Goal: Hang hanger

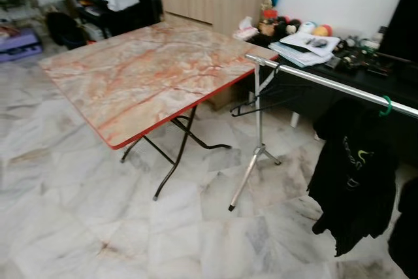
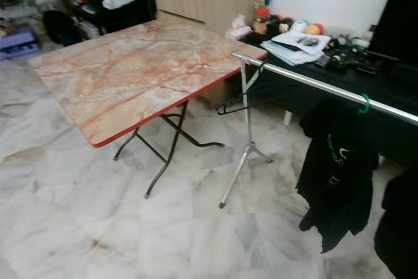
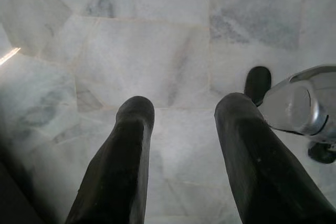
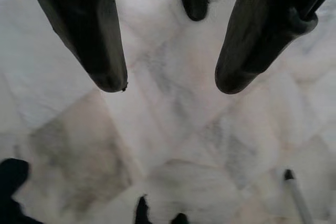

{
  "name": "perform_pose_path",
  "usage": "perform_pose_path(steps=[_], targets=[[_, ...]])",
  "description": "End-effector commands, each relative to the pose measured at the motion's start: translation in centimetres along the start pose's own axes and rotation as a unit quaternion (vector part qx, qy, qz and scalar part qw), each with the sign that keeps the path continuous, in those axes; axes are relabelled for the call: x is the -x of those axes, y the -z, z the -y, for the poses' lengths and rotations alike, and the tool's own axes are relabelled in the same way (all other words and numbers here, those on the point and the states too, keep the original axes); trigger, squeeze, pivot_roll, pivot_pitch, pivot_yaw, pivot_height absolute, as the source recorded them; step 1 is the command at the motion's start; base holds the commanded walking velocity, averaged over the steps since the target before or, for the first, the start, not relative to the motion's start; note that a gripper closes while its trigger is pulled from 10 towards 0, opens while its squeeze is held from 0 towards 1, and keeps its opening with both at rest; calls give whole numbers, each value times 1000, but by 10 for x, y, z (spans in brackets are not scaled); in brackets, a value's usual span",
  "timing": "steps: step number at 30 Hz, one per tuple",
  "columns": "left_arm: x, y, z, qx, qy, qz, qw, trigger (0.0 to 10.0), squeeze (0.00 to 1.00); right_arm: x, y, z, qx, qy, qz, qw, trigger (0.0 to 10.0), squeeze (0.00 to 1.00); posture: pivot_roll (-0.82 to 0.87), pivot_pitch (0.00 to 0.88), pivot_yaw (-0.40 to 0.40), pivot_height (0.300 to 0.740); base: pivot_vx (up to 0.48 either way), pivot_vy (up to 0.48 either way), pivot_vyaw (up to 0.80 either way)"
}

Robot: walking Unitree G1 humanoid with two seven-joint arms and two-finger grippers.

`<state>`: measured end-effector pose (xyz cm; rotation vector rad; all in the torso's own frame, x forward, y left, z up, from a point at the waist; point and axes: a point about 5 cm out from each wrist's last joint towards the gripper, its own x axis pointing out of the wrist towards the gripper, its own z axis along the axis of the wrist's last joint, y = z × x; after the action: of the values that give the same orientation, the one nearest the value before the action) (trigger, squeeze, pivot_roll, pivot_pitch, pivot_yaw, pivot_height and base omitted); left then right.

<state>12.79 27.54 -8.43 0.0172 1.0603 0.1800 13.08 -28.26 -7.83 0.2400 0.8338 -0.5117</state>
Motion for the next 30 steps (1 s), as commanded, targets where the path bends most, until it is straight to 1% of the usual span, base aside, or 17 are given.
perform_pose_path(steps=[1,6,10,12,14,16,20,21,22,23,24,25,27,30], targets=[[0,-4,-5,0,-4,5,1000,10000,0,-1,-1,-6,0,-8,0,1000,10000,0,48,0,61,740,0,0,0],[-1,-4,2,-3,6,5,1000,10000,0,-3,-8,-6,7,-11,5,1000,10000,0,34,0,37,740,0,0,0],[-3,-4,13,2,17,8,1000,10000,0,-5,-19,-1,14,-9,13,1000,10000,0,18,0,-6,740,0,0,0],[-5,-5,22,5,25,8,1000,10000,0,-6,-27,5,22,-5,19,1000,10000,0,10,0,-34,740,0,0,0],[-5,-5,27,6,28,7,1000,10000,0,-6,-30,7,27,-3,20,999,10000,0,8,0,-48,740,0,0,0],[-6,-5,31,8,30,6,1000,10000,0,-6,-32,8,28,-1,21,999,10000,0,2,0,-49,740,0,0,0],[-6,-5,33,11,30,6,999,10000,0,-6,-32,9,28,2,21,999,10000,0,2,0,-49,740,0,0,0],[-6,-4,36,8,31,3,999,10000,0,-6,-32,9,21,5,23,1000,10000,0,-15,0,-25,740,0,0,0],[-7,-4,38,4,33,1,999,10000,0,-6,-31,7,13,7,24,1000,10000,0,-19,0,-10,740,0,0,0],[-7,-3,45,-3,36,-1,999,10000,0,-7,-30,5,6,7,25,1000,10000,0,-19,0,-6,740,0,0,0],[-8,-3,55,-14,41,1,999,10000,0,-7,-24,-3,1,1,19,1000,10000,0,-15,0,3,740,0,0,0],[-8,-4,58,-17,42,2,999,10000,0,-7,-22,-5,2,-2,16,1000,10000,0,-15,0,3,740,0,0,0],[-9,-11,55,-26,35,15,999,10000,0,-6,-12,-15,3,-11,3,1000,10000,0,16,0,17,740,0,0,0],[-9,-17,52,-28,31,23,999,10000,0,-5,-6,-20,3,-16,-6,1000,10000,0,39,0,25,740,0,0,0]])
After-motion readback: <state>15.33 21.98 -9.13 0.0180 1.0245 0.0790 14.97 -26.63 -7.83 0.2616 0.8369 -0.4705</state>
